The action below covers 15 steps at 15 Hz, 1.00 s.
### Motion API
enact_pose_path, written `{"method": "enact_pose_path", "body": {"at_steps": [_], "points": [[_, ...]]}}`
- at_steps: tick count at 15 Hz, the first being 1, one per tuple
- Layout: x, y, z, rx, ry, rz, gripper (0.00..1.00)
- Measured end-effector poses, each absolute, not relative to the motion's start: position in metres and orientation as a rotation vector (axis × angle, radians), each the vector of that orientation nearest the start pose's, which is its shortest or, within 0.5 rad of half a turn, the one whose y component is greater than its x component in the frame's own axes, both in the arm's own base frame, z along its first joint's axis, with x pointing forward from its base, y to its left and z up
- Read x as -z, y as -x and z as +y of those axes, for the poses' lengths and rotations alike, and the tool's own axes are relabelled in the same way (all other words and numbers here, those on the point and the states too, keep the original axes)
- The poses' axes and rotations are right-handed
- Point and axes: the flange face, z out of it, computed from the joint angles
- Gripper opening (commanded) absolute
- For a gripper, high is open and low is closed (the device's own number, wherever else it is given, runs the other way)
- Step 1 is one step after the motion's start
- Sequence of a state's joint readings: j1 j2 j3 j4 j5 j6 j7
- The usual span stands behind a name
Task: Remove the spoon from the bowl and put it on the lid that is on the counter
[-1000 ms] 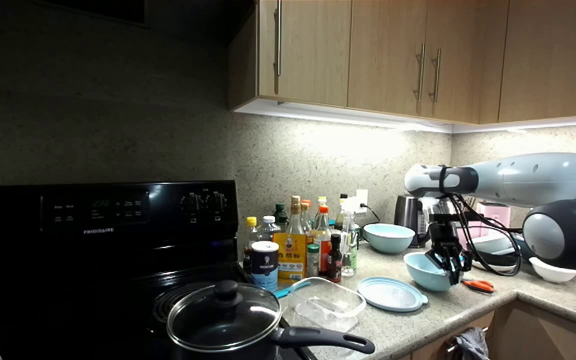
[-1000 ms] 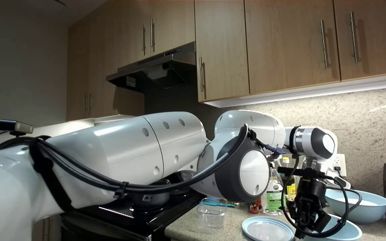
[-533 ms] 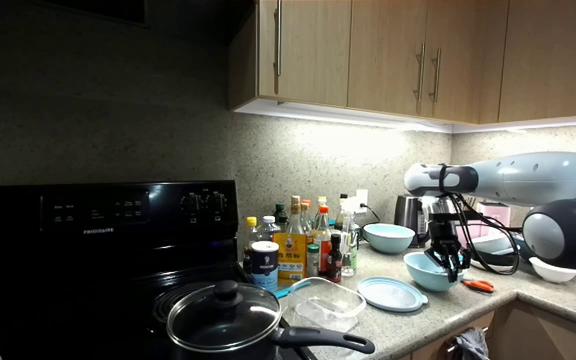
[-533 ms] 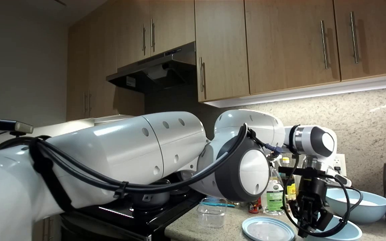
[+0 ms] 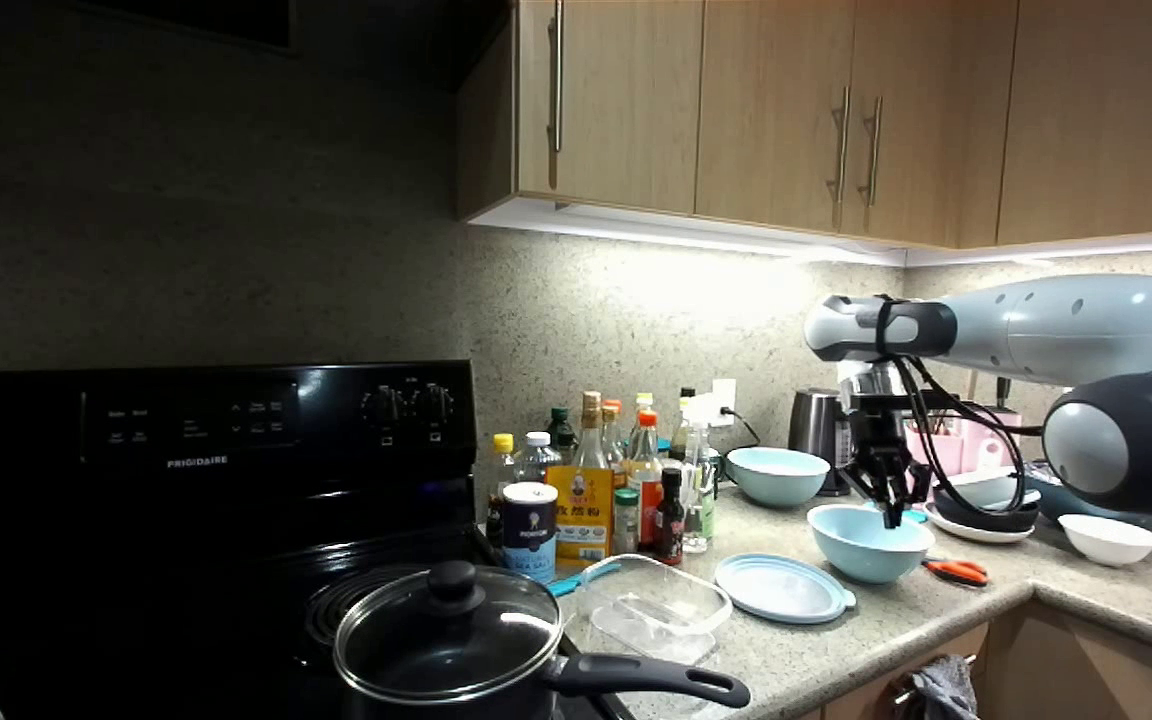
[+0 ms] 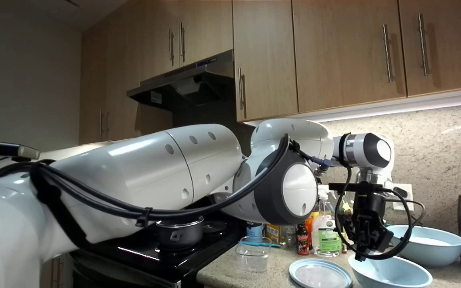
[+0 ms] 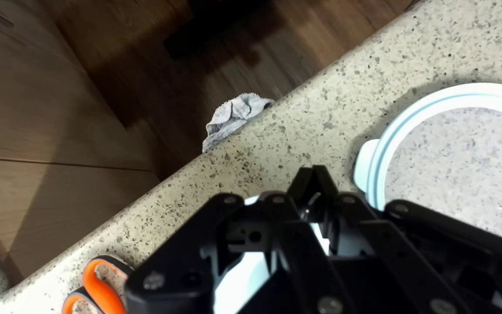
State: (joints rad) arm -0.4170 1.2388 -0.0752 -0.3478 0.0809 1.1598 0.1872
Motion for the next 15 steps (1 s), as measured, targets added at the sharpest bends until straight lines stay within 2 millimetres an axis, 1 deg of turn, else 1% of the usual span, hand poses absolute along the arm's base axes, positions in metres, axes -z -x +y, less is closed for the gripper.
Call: {"method": "enact_pose_path", "body": {"at_steps": [6,9,10,11,12,15], "points": [[-0.323,-0.686,-0.295,-0.611,2.904,0.906,0.02],[-0.328,-0.689,-0.288,-0.603,2.917,0.894,0.01],[-0.328,-0.690,-0.287,-0.604,2.918,0.891,0.03],[-0.328,-0.690,-0.286,-0.607,2.918,0.890,0.30],[-0.327,-0.690,-0.286,-0.612,2.917,0.890,0.31],[-0.325,-0.688,-0.286,-0.637,2.909,0.892,0.50]]}}
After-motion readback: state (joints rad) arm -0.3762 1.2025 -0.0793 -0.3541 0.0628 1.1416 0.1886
